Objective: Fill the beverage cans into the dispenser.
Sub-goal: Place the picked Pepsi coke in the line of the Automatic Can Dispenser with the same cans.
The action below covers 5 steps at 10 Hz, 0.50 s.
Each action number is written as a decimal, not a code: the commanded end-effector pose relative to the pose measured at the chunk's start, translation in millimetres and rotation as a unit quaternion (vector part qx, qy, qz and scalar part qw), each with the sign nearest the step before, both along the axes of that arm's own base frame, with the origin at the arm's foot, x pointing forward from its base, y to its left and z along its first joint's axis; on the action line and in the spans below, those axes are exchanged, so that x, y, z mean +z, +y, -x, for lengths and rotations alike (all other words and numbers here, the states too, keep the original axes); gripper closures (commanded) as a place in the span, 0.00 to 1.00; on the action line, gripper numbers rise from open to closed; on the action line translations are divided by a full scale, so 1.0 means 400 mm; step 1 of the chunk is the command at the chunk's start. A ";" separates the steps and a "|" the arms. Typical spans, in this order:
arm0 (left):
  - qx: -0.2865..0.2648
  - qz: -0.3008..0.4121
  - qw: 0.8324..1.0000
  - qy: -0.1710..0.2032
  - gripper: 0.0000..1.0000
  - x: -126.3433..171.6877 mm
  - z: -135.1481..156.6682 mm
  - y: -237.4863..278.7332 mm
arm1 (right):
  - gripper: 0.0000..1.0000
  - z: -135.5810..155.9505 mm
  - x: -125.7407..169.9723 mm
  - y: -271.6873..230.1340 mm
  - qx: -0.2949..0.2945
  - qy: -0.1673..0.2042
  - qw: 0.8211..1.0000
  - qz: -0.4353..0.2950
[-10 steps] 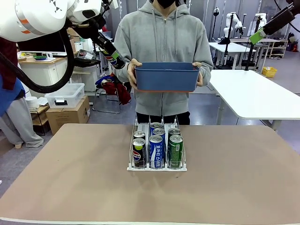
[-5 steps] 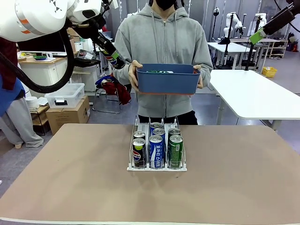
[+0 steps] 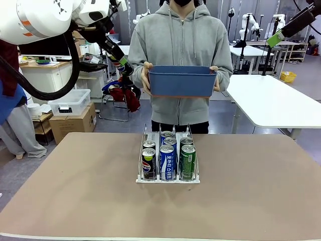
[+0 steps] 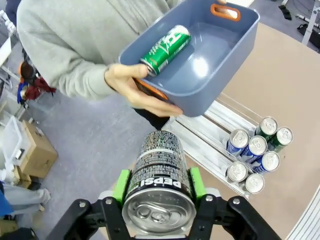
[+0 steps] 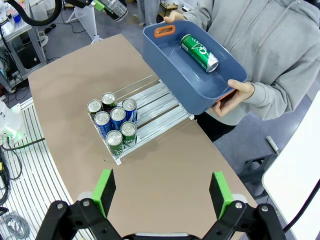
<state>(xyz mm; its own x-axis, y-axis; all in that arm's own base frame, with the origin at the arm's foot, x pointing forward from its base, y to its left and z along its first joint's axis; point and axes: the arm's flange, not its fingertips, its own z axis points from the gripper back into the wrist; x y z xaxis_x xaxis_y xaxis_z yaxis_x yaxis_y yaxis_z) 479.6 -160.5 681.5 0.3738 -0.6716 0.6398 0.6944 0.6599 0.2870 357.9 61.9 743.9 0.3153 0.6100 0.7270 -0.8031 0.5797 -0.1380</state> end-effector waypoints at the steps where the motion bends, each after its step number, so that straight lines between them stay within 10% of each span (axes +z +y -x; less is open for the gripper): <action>1: 0.075 -0.004 0.996 0.049 0.42 -0.029 0.022 -0.037 | 0.00 -0.001 -0.001 -0.001 -0.001 0.000 1.000 0.004; 5: 0.099 -0.012 0.992 0.075 0.42 -0.106 0.127 -0.128 | 0.00 -0.001 -0.001 -0.001 -0.001 0.000 1.000 0.004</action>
